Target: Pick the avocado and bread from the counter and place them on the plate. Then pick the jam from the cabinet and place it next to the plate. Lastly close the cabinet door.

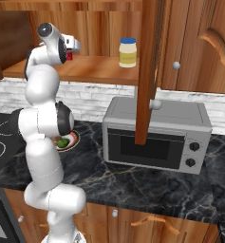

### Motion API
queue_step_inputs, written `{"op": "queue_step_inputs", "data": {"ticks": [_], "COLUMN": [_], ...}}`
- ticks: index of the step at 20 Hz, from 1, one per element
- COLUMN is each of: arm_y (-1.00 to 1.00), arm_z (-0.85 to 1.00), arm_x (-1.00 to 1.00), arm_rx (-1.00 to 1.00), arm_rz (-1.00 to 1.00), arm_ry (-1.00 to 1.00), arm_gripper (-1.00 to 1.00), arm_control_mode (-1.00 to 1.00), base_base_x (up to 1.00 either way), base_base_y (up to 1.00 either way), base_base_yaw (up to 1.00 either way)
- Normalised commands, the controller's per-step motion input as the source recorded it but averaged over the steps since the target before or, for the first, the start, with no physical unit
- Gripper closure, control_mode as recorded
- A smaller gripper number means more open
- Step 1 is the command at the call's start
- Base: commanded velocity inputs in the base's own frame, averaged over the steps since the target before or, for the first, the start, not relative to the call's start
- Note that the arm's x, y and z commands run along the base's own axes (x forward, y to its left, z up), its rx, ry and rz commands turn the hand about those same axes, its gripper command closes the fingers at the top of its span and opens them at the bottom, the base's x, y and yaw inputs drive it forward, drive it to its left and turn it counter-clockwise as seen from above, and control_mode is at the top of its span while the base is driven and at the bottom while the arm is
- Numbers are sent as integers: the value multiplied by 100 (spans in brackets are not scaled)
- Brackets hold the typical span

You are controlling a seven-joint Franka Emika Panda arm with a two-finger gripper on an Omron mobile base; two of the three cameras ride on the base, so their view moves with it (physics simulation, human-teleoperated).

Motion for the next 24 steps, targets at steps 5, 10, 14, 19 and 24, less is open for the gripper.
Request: {"op": "queue_step_inputs", "data": {"ticks": [5,10,14,19,24], "arm_y": [-12,-26,-20,-3,0], "arm_z": [-30,-18,-9,-1,19], "arm_x": [-14,-76,-100,-100,-100], "arm_rx": [-4,0,0,0,2], "arm_rz": [-1,0,0,0,0], "arm_ry": [5,0,-8,-33,-30], "arm_gripper": [100,100,100,100,100], "arm_control_mode": [-100,-100,-100,-100,-100], "base_base_x": [0,0,0,0,0], "base_base_y": [0,0,0,0,0], "base_base_yaw": [0,0,0,0,0]}}
